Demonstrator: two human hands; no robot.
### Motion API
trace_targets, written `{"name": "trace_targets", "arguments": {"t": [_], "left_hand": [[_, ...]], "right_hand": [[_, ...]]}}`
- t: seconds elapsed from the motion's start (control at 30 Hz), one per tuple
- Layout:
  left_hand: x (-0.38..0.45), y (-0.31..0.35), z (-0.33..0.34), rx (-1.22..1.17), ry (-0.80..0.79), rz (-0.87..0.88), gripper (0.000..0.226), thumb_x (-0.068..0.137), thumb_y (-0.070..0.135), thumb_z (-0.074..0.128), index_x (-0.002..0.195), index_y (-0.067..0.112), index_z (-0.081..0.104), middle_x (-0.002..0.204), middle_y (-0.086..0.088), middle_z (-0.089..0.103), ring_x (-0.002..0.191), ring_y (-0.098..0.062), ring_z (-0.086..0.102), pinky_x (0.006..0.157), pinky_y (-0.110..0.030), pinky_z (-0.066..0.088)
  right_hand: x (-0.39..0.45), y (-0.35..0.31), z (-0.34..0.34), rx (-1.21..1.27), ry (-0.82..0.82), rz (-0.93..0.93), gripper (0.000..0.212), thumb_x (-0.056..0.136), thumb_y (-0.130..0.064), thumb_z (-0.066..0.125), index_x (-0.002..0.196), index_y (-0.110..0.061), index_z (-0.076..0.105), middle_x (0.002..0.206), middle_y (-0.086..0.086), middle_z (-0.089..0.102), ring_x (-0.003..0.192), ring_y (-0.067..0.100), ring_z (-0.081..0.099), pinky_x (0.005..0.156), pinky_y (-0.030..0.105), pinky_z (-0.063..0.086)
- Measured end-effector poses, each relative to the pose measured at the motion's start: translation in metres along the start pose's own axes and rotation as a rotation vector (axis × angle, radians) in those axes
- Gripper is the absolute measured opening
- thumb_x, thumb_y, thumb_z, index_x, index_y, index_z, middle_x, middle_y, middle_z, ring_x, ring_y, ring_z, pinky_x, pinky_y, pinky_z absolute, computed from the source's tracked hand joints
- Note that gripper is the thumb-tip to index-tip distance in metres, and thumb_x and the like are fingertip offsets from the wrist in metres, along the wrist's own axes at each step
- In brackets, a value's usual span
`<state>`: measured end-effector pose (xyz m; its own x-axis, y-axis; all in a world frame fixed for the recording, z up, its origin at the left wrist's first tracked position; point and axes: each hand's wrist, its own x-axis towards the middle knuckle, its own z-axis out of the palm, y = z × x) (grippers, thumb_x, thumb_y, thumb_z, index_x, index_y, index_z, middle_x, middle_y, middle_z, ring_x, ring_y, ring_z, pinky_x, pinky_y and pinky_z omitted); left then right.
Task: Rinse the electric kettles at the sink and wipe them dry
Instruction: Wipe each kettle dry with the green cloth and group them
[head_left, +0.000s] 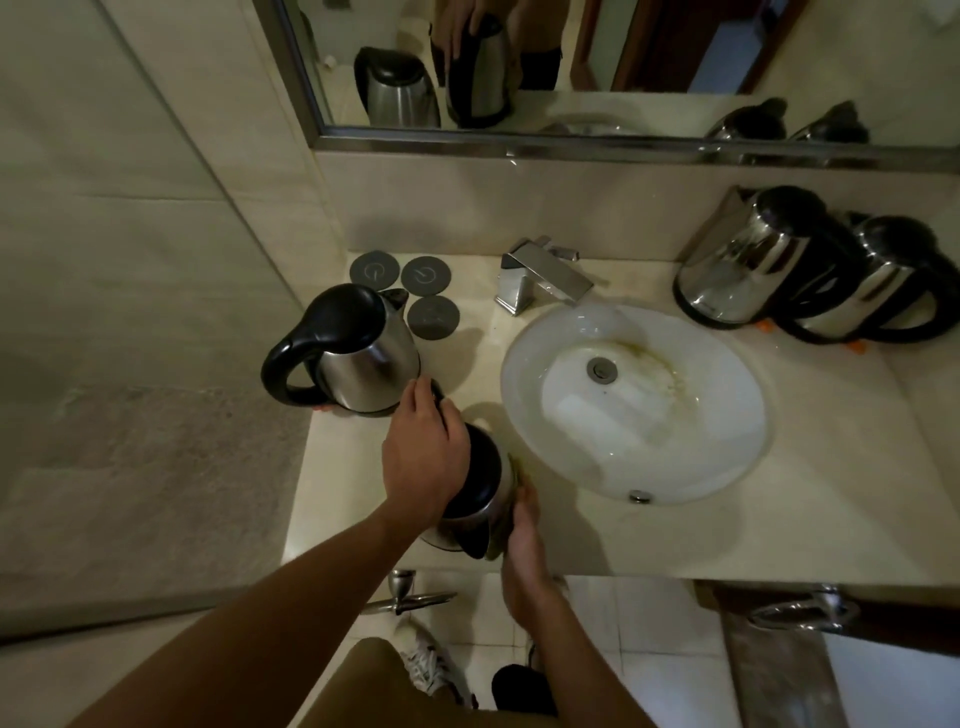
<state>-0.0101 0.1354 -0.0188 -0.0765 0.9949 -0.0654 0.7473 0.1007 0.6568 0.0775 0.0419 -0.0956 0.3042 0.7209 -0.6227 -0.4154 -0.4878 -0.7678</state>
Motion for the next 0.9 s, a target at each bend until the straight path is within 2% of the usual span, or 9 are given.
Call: {"name": "trace_targets", "arguments": {"t": [0.1, 0.23, 0.33, 0.43, 0.63, 0.73, 0.8, 0.87, 0.9], "left_hand": [[0.001, 0.0, -0.001, 0.025, -0.026, 0.039, 0.047, 0.103, 0.029, 0.037, 0.145, 0.009, 0.038, 0.145, -0.011, 0.046, 0.127, -0.025, 0.048, 0.104, -0.037, 0.04], [0.006, 0.0, -0.002, 0.019, -0.061, 0.086, 0.046, 0.102, 0.029, 0.038, 0.144, 0.008, 0.037, 0.143, -0.011, 0.046, 0.123, -0.025, 0.05, 0.1, -0.036, 0.042], [0.008, 0.0, -0.001, 0.033, -0.078, 0.11, 0.047, 0.102, 0.031, 0.037, 0.144, 0.01, 0.036, 0.143, -0.011, 0.046, 0.123, -0.026, 0.051, 0.102, -0.04, 0.045], [0.009, 0.0, -0.001, 0.04, -0.093, 0.104, 0.05, 0.101, 0.034, 0.039, 0.146, 0.011, 0.034, 0.146, -0.01, 0.043, 0.127, -0.026, 0.049, 0.105, -0.041, 0.044], [0.009, 0.0, -0.001, 0.062, -0.111, 0.115, 0.057, 0.097, 0.039, 0.042, 0.146, 0.012, 0.033, 0.148, -0.009, 0.042, 0.126, -0.025, 0.049, 0.105, -0.038, 0.043], [0.01, -0.001, 0.0, 0.051, -0.108, 0.089, 0.06, 0.093, 0.046, 0.036, 0.144, 0.015, 0.034, 0.146, -0.007, 0.043, 0.124, -0.025, 0.051, 0.102, -0.043, 0.047], [0.01, 0.0, 0.0, 0.039, -0.097, 0.087, 0.054, 0.097, 0.041, 0.039, 0.144, 0.015, 0.035, 0.145, -0.006, 0.044, 0.123, -0.023, 0.051, 0.101, -0.04, 0.047], [0.009, 0.001, -0.001, 0.019, -0.077, 0.089, 0.047, 0.099, 0.034, 0.042, 0.141, 0.014, 0.039, 0.141, -0.006, 0.047, 0.117, -0.021, 0.053, 0.096, -0.033, 0.046], [0.008, 0.002, -0.001, 0.014, -0.07, 0.09, 0.045, 0.099, 0.034, 0.041, 0.139, 0.014, 0.04, 0.137, -0.006, 0.049, 0.112, -0.02, 0.053, 0.093, -0.031, 0.046]], "right_hand": [[-0.005, 0.009, 0.004, 0.072, 0.029, 0.008, 0.035, 0.107, -0.02, 0.034, 0.139, -0.029, 0.044, 0.146, 0.004, 0.049, 0.126, 0.019, 0.051, 0.103, 0.035, 0.045], [-0.002, -0.001, 0.0, 0.043, -0.011, 0.012, 0.038, 0.107, -0.026, 0.033, 0.144, -0.027, 0.043, 0.14, -0.001, 0.054, 0.114, 0.003, 0.055, 0.081, 0.017, 0.049], [0.009, -0.014, -0.002, 0.012, -0.034, 0.001, 0.037, 0.108, -0.026, 0.031, 0.14, -0.023, 0.049, 0.136, -0.002, 0.057, 0.113, 0.002, 0.056, 0.078, 0.014, 0.049], [0.017, -0.033, -0.001, -0.028, -0.098, -0.026, 0.032, 0.107, -0.022, 0.031, 0.125, -0.026, 0.058, 0.119, -0.01, 0.063, 0.102, -0.004, 0.059, 0.073, 0.008, 0.048], [0.05, -0.072, 0.006, -0.226, -0.238, 0.069, 0.032, 0.104, -0.023, 0.04, 0.097, -0.024, 0.07, 0.097, -0.008, 0.072, 0.098, 0.015, 0.063, 0.081, 0.024, 0.048], [0.066, -0.1, 0.015, -0.47, -0.387, 0.117, 0.031, 0.103, -0.027, 0.042, 0.103, -0.017, 0.071, 0.1, -0.003, 0.071, 0.093, 0.011, 0.063, 0.078, 0.024, 0.048], [0.077, -0.114, 0.025, -0.601, -0.49, 0.132, 0.034, 0.102, -0.026, 0.042, 0.115, -0.008, 0.068, 0.112, 0.007, 0.07, 0.105, 0.02, 0.063, 0.092, 0.031, 0.05], [0.089, -0.121, 0.032, -0.688, -0.558, 0.152, 0.029, 0.1, -0.025, 0.045, 0.109, -0.009, 0.067, 0.118, 0.016, 0.068, 0.11, 0.028, 0.062, 0.096, 0.039, 0.048], [0.094, -0.123, 0.033, -0.733, -0.583, 0.152, 0.024, 0.099, -0.025, 0.046, 0.102, -0.012, 0.066, 0.115, 0.017, 0.068, 0.103, 0.026, 0.062, 0.09, 0.038, 0.05]]}}
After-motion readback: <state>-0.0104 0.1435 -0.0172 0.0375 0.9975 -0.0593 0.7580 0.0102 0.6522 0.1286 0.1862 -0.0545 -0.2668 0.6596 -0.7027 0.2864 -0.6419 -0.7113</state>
